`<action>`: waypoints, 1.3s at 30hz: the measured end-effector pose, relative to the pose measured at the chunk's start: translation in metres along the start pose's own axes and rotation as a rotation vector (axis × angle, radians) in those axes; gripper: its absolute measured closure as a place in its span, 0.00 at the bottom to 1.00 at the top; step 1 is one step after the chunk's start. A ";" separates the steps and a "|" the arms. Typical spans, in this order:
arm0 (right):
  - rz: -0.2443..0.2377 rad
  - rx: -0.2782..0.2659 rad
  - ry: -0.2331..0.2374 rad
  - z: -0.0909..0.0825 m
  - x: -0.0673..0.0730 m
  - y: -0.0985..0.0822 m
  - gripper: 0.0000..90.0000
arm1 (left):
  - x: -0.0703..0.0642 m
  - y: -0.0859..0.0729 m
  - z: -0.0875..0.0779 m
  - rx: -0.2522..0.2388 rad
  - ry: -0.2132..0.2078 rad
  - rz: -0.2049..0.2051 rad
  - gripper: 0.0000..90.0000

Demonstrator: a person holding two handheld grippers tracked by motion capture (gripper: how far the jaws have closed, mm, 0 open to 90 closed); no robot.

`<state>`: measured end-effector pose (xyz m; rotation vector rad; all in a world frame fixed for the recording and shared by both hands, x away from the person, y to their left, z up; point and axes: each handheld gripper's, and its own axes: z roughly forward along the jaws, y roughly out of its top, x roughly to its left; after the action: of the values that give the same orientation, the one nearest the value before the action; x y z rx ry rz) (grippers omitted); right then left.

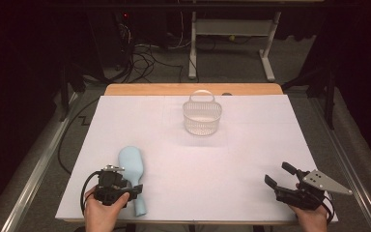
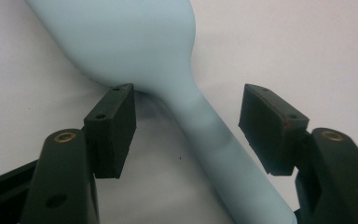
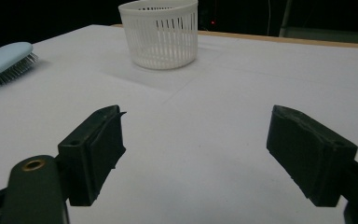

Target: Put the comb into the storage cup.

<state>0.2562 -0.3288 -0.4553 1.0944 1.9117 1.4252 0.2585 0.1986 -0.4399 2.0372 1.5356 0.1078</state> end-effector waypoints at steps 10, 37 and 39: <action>-0.002 0.002 0.002 0.000 0.000 0.000 0.22 | 0.003 0.002 0.015 0.031 -0.005 -0.015 0.44; -0.003 0.009 0.011 0.001 0.000 0.000 0.22 | 0.010 0.024 0.025 0.072 0.117 0.005 0.61; -0.002 0.010 0.011 0.001 0.000 0.000 0.22 | 0.009 0.027 0.027 0.078 0.122 0.010 0.61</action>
<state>0.2568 -0.3280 -0.4557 1.0906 1.9292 1.4251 0.2950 0.1920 -0.4514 2.1343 1.6266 0.1823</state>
